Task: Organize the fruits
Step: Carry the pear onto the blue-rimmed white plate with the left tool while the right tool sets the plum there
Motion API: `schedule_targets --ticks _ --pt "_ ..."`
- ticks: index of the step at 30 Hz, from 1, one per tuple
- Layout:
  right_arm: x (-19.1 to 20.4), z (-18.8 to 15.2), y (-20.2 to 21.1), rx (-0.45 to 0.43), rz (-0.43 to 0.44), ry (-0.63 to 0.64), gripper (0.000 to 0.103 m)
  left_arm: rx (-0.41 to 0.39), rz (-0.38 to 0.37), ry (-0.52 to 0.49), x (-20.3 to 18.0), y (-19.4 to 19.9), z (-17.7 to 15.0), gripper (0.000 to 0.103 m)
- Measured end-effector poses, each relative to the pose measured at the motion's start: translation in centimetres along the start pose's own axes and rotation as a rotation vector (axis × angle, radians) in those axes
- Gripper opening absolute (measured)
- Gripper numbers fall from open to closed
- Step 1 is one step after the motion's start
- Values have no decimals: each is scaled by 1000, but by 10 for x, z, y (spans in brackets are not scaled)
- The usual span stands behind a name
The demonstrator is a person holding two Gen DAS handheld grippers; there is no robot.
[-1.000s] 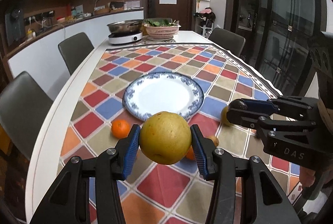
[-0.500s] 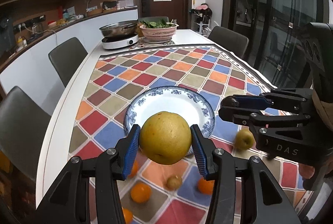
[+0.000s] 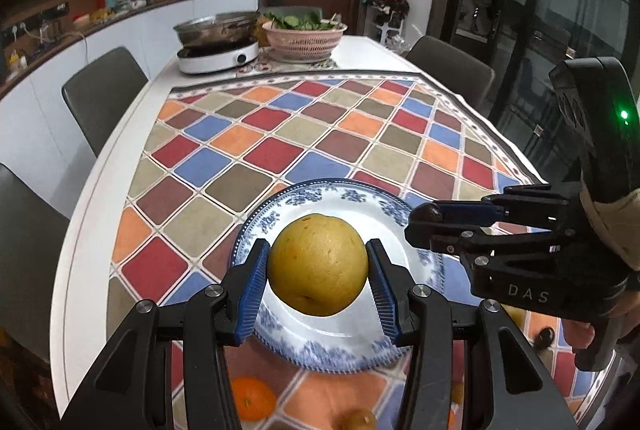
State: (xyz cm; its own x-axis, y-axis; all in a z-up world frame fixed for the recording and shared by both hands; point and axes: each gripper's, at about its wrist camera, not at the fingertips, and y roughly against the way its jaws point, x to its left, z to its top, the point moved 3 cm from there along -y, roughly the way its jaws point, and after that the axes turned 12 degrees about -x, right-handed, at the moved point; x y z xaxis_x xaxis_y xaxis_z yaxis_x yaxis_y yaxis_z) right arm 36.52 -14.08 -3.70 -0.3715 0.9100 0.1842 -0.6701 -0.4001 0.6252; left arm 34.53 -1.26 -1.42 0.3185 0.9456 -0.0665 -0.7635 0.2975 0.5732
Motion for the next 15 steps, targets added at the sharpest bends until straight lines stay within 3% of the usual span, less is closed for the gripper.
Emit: schedule_targets --ticks 15 --pt "-26 11 -84 234 -56 41 29 181 33 32 21 -90 -7 48"
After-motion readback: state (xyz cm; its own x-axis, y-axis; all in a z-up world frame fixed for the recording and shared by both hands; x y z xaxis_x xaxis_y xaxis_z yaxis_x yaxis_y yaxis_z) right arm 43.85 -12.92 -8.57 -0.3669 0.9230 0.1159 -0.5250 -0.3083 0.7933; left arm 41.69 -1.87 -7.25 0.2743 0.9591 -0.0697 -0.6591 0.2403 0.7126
